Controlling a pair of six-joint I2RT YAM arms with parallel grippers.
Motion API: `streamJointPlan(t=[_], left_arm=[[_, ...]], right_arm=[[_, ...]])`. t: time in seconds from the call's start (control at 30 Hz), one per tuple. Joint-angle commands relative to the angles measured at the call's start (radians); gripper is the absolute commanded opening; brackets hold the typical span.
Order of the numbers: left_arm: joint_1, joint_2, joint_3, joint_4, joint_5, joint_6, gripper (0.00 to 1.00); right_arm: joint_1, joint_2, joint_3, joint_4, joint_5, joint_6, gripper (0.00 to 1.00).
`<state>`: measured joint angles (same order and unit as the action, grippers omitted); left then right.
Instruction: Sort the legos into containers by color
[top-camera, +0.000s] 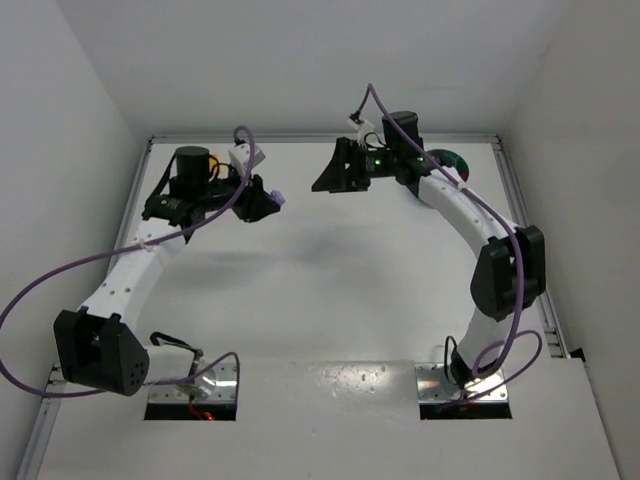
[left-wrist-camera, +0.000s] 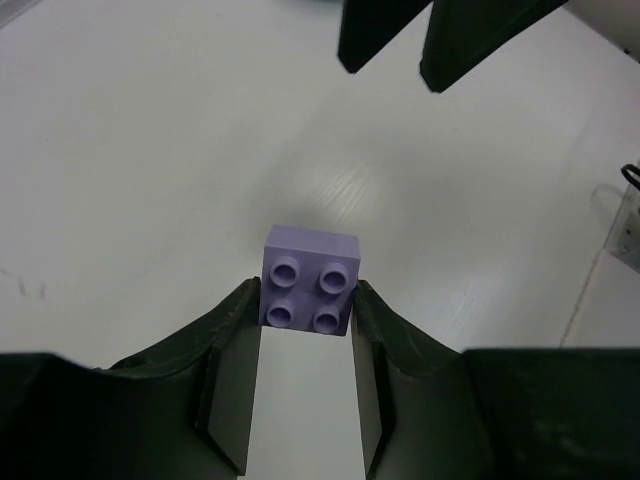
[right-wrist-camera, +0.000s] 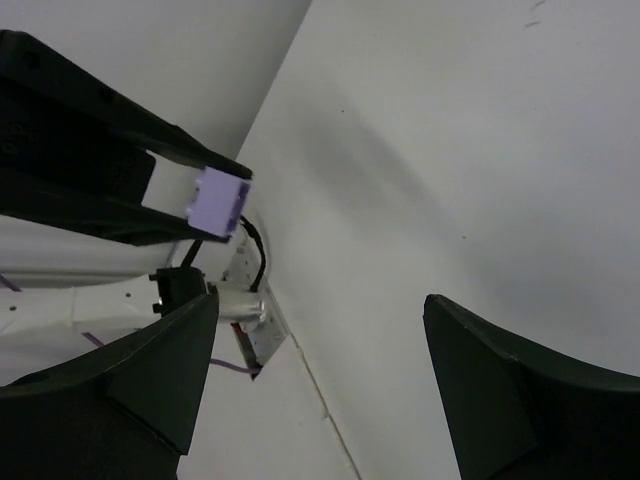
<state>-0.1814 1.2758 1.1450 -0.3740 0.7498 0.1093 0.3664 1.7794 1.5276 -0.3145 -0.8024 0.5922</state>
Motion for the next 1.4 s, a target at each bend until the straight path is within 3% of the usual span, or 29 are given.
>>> streamJointPlan(t=[0.0,0.83,1.03,1.37], left_arm=[[-0.070,-0.006,0.005,0.060,-0.010,-0.089,0.24],[-0.113,0.013,0.005,0.080,-0.044,-0.089,0.24],[-0.132,0.013,0.005,0.080,-0.044,-0.089,0.24],[-0.132,0.013,-0.004,0.080,-0.084,-0.080,0.26]], right_arm=[[0.032,0.011,0.080,0.019,-0.006,-0.003,0.84],[0.172,0.077,0.137,0.009,-0.006,-0.034,0.83],[0.181,0.095,0.137,0.018,-0.015,-0.025,0.71],[0.200,0.095,0.128,0.052,-0.054,-0.006,0.29]])
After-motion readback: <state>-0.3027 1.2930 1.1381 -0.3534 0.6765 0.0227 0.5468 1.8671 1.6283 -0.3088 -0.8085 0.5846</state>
